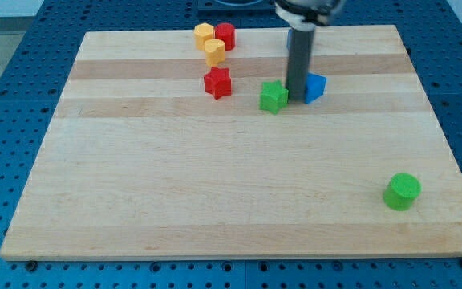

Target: Move the blue triangle above the green circle

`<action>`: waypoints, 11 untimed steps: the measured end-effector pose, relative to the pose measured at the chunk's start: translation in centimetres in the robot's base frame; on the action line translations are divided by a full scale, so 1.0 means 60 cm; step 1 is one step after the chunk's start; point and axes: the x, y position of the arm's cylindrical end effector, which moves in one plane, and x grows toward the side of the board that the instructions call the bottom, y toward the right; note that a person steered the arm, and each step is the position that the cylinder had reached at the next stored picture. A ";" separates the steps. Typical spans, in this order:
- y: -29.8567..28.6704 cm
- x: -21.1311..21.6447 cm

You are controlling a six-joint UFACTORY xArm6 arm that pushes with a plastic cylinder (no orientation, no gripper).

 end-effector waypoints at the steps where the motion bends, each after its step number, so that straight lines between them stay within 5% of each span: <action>1: 0.003 0.022; 4: -0.005 -0.113; 7: 0.191 0.072; 9: 0.067 -0.096; 10: -0.006 -0.033; 11: 0.027 0.106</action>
